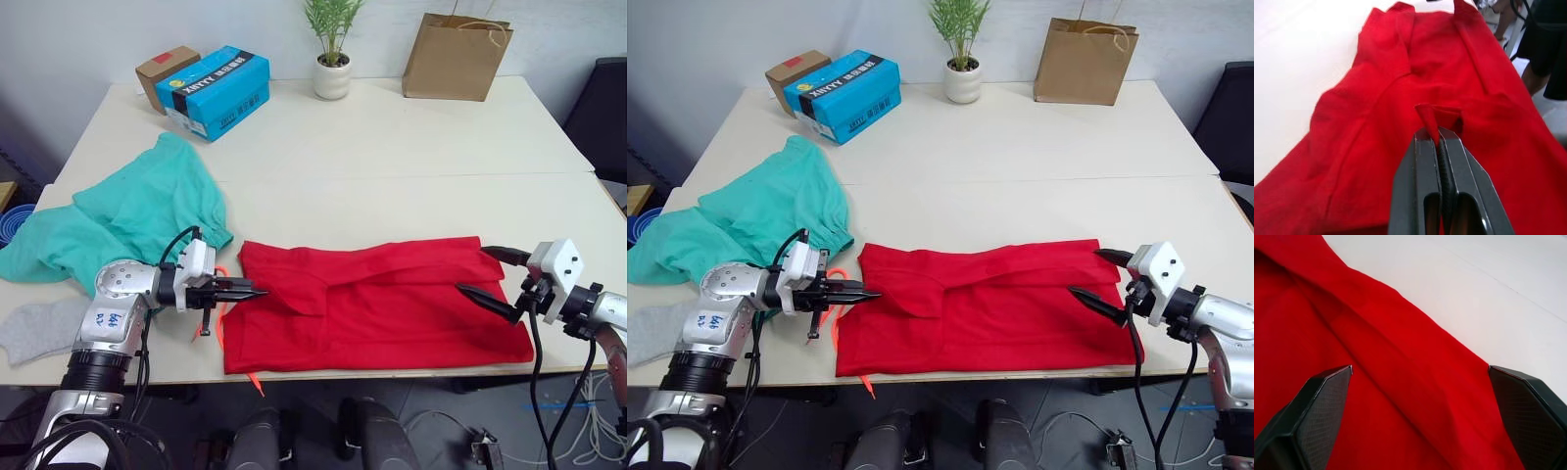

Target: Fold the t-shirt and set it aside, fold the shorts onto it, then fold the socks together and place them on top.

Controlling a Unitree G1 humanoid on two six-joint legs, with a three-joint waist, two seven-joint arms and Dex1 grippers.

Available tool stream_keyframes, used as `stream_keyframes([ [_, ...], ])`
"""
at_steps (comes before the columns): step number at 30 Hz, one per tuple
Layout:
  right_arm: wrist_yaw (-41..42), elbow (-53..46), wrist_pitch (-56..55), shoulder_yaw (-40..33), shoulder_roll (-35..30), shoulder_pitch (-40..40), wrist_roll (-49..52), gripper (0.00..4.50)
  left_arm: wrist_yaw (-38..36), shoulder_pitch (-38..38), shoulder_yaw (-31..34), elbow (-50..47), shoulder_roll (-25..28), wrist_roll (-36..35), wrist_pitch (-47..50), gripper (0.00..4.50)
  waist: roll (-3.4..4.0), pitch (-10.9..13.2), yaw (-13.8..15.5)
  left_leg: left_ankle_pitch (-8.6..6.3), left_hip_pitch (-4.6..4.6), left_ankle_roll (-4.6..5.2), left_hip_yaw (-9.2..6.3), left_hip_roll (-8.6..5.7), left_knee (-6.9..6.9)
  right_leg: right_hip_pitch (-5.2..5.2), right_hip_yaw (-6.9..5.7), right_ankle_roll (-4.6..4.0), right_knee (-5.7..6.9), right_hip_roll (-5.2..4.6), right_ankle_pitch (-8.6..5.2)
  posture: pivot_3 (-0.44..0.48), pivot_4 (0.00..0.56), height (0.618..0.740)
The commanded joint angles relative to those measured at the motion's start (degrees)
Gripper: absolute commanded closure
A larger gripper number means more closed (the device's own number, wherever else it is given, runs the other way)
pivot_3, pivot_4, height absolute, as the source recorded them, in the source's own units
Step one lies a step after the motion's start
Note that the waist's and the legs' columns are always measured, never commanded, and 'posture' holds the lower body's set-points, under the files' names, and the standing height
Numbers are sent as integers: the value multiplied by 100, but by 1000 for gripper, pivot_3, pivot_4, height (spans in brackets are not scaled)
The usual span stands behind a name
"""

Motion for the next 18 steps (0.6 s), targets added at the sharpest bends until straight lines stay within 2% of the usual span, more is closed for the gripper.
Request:
stream_keyframes([
  [1,13,-68,51,-177,-43,82,83,0,119,-8,21,22,17,-26,81,4478,0,0,0,-1,0,0,0,0,-1,0,0,0,0,0,0,0,150,740],
  [4,154,-54,143,-164,-166,119,86,0,171,74,9,-202,146,-88,472,3837,0,0,0,-1,0,0,0,0,-3,0,0,0,0,0,0,0,150,740],
  [9,476,205,304,-173,-483,-114,69,0,228,244,147,-657,514,-208,1046,2223,0,0,-14,-2,0,2,0,2,-5,-1,0,0,-2,0,0,0,150,740],
  [12,791,774,282,-57,-798,-500,-56,0,232,297,364,-1045,814,-604,1795,1262,0,0,-19,-3,2,0,0,4,-6,-1,0,-1,-1,1,-1,0,150,740],
  [14,1183,1461,280,247,-1025,-1041,-261,0,276,223,614,-1363,955,-1178,2515,642,0,0,-17,-3,4,0,0,4,-9,-1,0,-3,-3,1,-2,0,150,740],
  [16,1524,2435,197,679,-1070,-1908,-598,0,453,38,861,-1616,832,-1812,3102,37,0,1,-29,-3,4,-1,0,5,-7,0,1,-4,-4,0,-2,0,150,740],
  [18,1651,3309,32,959,-980,-2612,-884,0,641,0,865,-1777,638,-1904,3118,37,1,0,-32,-4,5,-1,3,6,-4,0,5,-4,-3,1,-3,0,150,740],
])
